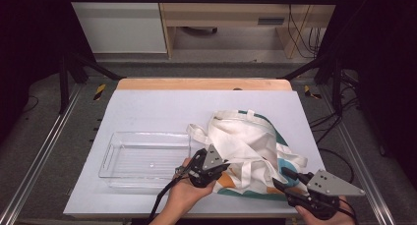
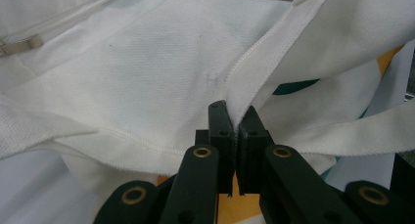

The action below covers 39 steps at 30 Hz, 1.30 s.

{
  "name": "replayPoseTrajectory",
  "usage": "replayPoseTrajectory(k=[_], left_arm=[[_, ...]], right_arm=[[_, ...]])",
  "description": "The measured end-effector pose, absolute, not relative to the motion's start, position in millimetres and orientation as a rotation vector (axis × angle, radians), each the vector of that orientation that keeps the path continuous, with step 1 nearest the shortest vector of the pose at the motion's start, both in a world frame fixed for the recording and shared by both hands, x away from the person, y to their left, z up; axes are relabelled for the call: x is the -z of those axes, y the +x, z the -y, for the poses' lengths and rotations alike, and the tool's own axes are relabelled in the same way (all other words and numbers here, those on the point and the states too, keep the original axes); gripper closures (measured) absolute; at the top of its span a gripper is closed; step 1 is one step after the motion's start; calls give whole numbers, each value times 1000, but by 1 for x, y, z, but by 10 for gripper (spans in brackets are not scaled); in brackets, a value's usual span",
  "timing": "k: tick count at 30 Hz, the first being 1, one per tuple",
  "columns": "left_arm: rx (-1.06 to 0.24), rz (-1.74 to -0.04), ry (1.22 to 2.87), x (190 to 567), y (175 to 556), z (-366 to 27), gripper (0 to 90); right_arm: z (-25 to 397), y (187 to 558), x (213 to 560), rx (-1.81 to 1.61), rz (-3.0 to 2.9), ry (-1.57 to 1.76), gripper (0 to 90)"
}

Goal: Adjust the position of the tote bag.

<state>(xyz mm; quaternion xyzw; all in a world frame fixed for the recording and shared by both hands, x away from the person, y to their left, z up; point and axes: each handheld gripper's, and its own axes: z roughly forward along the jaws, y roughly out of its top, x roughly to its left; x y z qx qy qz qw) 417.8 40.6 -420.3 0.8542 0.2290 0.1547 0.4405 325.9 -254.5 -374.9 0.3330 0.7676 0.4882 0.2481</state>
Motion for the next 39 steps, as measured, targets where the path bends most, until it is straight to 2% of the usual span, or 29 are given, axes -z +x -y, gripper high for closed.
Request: replayPoseTrajectory(k=[2, 3, 4, 5, 8, 10, 17, 22, 23, 26, 29, 31, 32, 34, 35, 39], left_arm=[[-384, -568, 2121, 421, 417, -41, 878], [-385, -570, 2122, 422, 416, -41, 878], [-384, -562, 2130, 423, 415, -42, 878], [-384, -562, 2130, 423, 415, -42, 878], [-377, -560, 2129, 422, 414, -44, 877], [-377, -558, 2130, 421, 413, -44, 877], [-361, -553, 2128, 423, 409, -47, 876], [-366, -545, 2132, 424, 405, -47, 871], [-371, -535, 2136, 424, 404, -48, 871], [-368, -530, 2138, 424, 403, -48, 870], [-368, -521, 2142, 426, 400, -49, 870], [-368, -520, 2143, 426, 399, -50, 869], [-365, -517, 2142, 427, 397, -51, 868], [-362, -516, 2143, 427, 395, -52, 867], [-357, -516, 2141, 427, 394, -54, 865], [-354, -510, 2146, 429, 391, -55, 865]], right_arm=[[256, 325, 371, -1328, -2078, 909, 476], [256, 325, 371, -1328, -2078, 909, 476], [257, 325, 367, -1317, -2065, 918, 383], [257, 325, 367, -1317, -2065, 918, 383], [259, 329, 358, -1310, -2040, 952, 280], [259, 330, 352, -1315, -2041, 954, 256], [257, 342, 326, -1305, -2060, 929, 222], [251, 367, 308, -1260, -2089, 911, 223], [248, 383, 306, -1239, -2102, 923, 224], [246, 399, 307, -1209, -2107, 943, 222], [243, 432, 309, -1159, -2120, 989, 227], [243, 438, 310, -1155, -2119, 1005, 230], [242, 454, 313, -1140, -2133, 1034, 229], [242, 460, 315, -1133, -2141, 1040, 229], [243, 477, 323, -1109, -2171, 1070, 228], [243, 495, 336, -1069, -2214, 1101, 250]])
